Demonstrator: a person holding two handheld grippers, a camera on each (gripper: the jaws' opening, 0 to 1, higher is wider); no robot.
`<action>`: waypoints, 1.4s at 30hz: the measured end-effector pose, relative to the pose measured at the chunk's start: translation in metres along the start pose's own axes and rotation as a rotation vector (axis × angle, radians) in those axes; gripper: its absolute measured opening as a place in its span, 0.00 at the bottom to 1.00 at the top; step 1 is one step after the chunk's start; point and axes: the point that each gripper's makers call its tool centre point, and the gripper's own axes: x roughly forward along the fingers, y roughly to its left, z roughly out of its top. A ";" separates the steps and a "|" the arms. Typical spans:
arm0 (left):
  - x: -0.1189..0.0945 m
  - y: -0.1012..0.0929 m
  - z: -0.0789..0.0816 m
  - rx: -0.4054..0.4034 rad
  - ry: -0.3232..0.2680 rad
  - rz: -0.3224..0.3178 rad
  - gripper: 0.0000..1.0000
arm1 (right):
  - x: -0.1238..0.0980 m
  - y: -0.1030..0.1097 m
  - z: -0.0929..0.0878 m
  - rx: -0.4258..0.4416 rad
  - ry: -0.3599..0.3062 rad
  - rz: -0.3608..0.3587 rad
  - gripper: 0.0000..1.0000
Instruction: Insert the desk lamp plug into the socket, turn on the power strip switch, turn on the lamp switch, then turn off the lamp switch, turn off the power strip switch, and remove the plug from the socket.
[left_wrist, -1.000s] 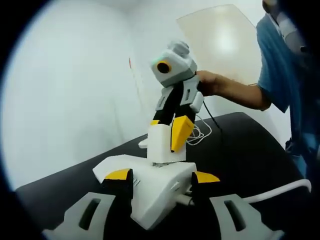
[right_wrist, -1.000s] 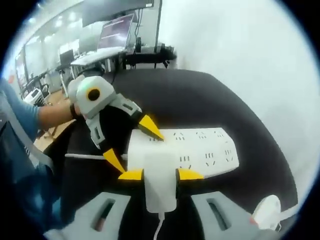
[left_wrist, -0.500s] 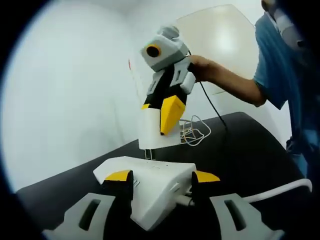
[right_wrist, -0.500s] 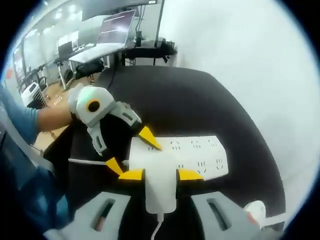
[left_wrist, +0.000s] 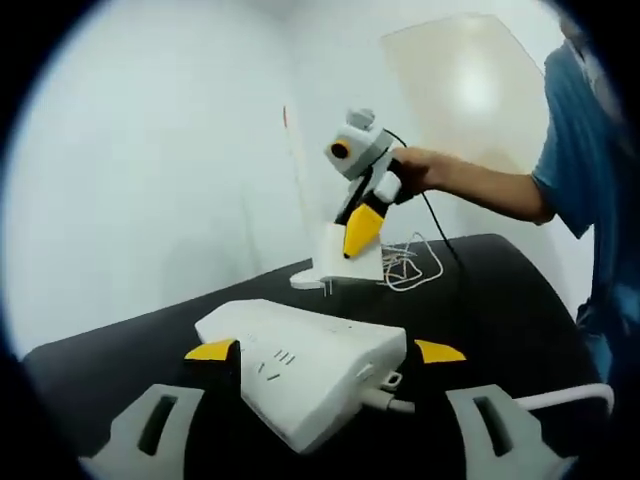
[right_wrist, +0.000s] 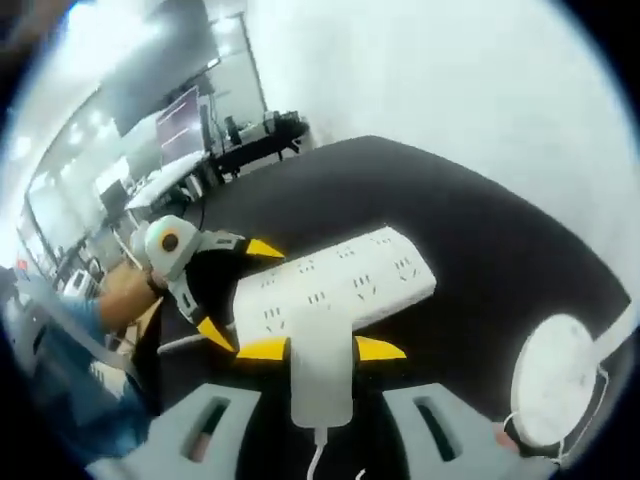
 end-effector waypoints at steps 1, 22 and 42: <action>0.001 0.001 -0.001 -0.001 0.001 0.000 0.67 | 0.000 -0.002 -0.001 0.029 -0.006 0.007 0.24; -0.010 -0.016 0.002 -0.008 0.000 0.002 0.70 | 0.009 -0.038 -0.023 0.325 -0.105 0.073 0.24; -0.011 -0.032 0.007 -0.050 0.021 -0.004 0.70 | -0.008 -0.077 -0.018 0.052 -0.147 -0.176 0.29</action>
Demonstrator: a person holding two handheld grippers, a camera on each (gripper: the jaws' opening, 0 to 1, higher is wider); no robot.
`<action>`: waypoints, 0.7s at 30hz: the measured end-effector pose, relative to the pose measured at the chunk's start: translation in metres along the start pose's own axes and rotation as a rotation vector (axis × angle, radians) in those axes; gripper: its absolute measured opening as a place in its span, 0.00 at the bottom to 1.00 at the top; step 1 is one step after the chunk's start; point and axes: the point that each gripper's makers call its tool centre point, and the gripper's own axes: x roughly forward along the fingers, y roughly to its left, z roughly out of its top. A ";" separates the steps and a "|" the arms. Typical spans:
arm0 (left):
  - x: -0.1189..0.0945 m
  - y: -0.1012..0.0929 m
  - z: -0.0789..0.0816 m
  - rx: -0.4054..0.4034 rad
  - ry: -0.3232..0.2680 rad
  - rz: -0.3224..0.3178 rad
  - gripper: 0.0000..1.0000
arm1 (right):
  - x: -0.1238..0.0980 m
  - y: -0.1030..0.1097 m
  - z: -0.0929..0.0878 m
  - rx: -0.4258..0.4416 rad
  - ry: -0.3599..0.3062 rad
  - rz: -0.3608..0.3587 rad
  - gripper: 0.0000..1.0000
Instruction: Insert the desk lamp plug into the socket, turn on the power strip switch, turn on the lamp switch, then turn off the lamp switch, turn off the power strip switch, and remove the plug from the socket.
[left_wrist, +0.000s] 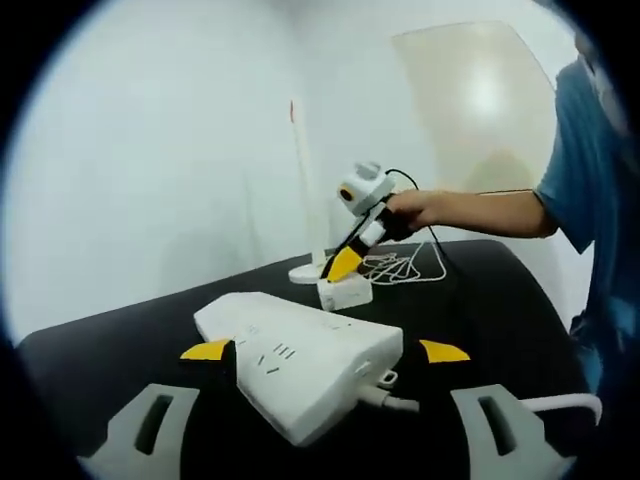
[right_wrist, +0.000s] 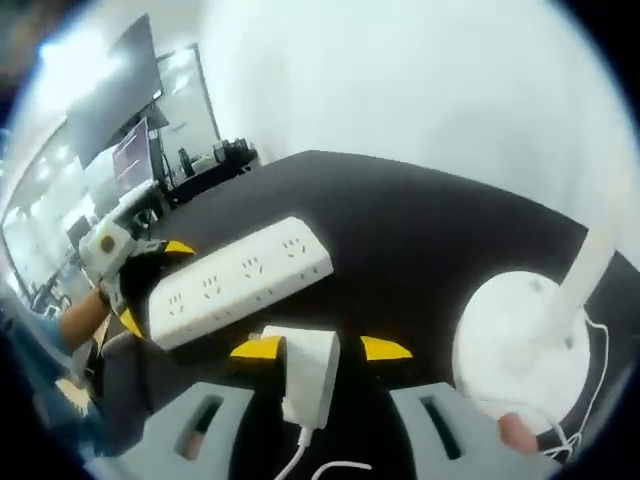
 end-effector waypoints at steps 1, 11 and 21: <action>0.000 0.000 0.001 -0.005 -0.004 0.002 0.70 | -0.002 0.000 0.002 0.006 -0.010 0.001 0.29; -0.004 0.005 0.007 -0.043 -0.017 0.026 0.67 | -0.029 0.002 0.016 -0.034 -0.074 -0.043 0.37; -0.003 0.010 0.012 -0.078 -0.007 0.042 0.68 | -0.057 0.012 0.014 -0.084 -0.109 -0.075 0.46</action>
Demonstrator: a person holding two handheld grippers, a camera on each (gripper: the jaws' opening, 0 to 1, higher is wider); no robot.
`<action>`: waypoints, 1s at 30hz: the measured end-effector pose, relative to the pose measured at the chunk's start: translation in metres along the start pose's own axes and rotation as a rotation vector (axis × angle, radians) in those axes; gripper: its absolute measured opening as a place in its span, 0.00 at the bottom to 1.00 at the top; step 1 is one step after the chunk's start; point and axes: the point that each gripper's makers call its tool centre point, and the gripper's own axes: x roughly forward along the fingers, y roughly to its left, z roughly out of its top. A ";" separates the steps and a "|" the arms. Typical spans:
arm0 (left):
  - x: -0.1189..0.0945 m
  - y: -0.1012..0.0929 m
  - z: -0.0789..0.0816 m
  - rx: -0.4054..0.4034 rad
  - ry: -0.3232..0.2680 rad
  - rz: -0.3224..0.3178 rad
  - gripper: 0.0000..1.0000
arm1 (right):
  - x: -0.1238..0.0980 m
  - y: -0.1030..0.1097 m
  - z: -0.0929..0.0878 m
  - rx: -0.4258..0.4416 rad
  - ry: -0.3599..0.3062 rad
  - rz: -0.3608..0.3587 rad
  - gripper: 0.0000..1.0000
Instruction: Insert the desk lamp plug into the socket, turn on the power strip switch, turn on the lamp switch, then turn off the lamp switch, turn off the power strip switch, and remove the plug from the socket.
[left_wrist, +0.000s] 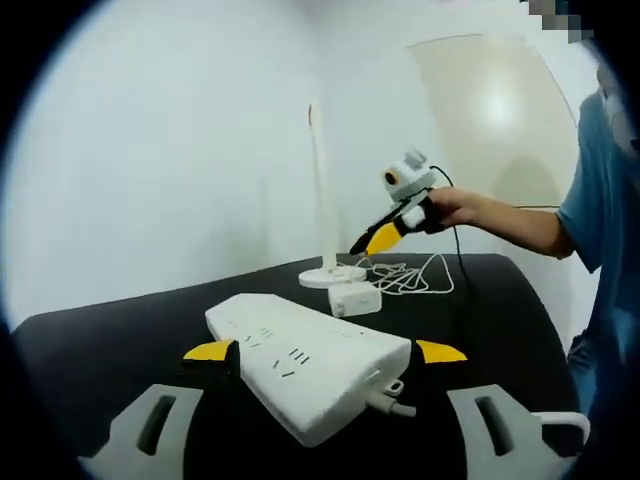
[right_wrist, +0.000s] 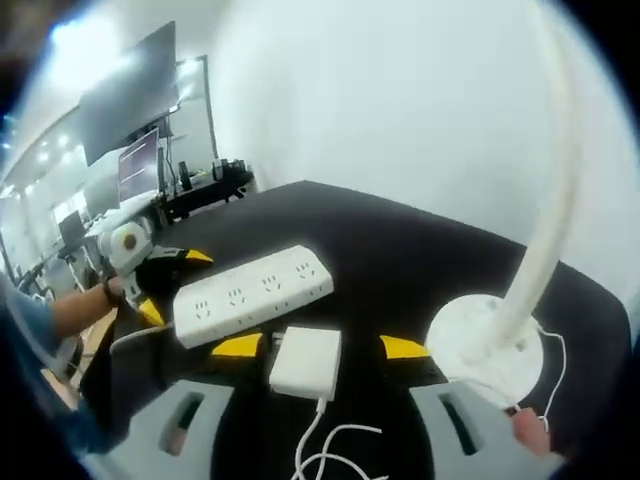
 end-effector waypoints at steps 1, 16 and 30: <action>-0.001 0.000 0.001 -0.002 0.004 0.005 0.69 | -0.001 0.001 0.001 -0.002 -0.006 0.000 0.47; -0.029 0.002 0.026 -0.023 0.009 0.064 0.89 | -0.031 0.014 0.010 -0.032 -0.131 0.017 0.71; -0.049 -0.003 0.054 -0.044 -0.123 0.076 0.89 | -0.067 0.015 -0.008 -0.056 -0.146 -0.007 0.93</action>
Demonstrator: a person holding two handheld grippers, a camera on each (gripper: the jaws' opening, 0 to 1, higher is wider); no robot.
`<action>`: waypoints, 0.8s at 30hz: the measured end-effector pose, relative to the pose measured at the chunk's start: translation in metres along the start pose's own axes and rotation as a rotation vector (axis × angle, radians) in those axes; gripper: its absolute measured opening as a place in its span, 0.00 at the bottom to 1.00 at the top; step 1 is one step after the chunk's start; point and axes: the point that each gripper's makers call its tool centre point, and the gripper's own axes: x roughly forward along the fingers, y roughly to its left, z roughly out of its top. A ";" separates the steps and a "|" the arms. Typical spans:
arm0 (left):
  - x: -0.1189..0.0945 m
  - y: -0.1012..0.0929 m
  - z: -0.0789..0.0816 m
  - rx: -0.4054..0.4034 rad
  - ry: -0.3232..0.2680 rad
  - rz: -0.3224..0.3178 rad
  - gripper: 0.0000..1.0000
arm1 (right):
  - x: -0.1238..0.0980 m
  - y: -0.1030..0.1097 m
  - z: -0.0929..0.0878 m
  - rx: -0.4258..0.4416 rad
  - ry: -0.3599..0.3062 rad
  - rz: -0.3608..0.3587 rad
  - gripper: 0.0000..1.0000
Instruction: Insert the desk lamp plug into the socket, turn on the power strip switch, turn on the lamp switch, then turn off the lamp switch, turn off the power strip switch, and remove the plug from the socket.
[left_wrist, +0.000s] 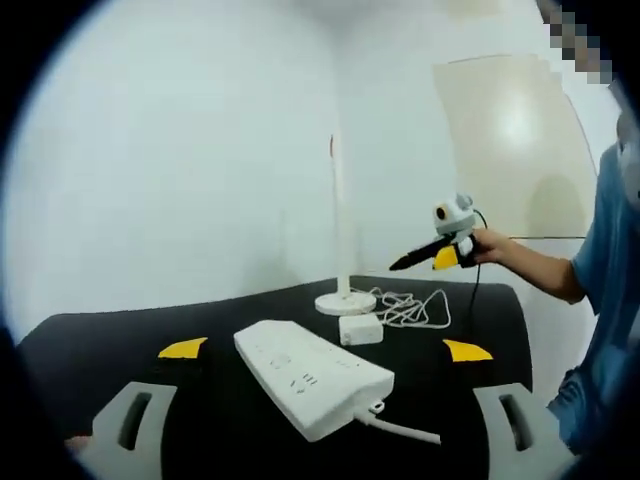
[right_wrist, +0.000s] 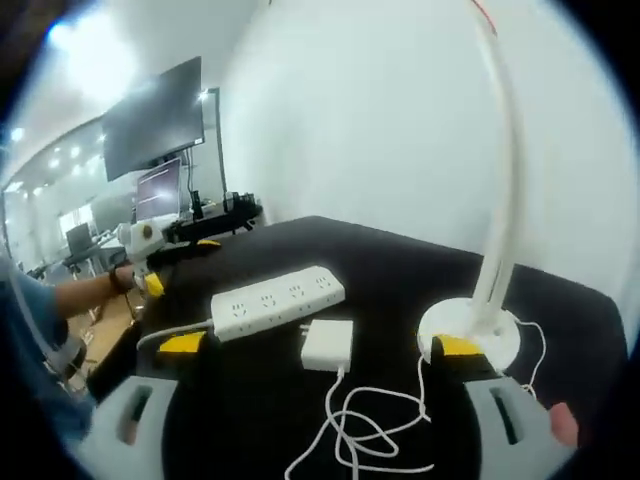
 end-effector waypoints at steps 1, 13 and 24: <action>-0.001 -0.001 0.005 -0.018 -0.026 -0.009 0.89 | -0.001 0.001 -0.001 -0.007 0.004 -0.003 0.95; -0.030 0.016 0.027 0.006 -0.004 0.004 0.89 | -0.036 -0.008 -0.001 -0.007 -0.021 -0.065 0.96; -0.058 0.011 0.040 -0.047 0.032 -0.011 0.89 | -0.066 -0.017 -0.013 0.007 -0.064 -0.156 0.96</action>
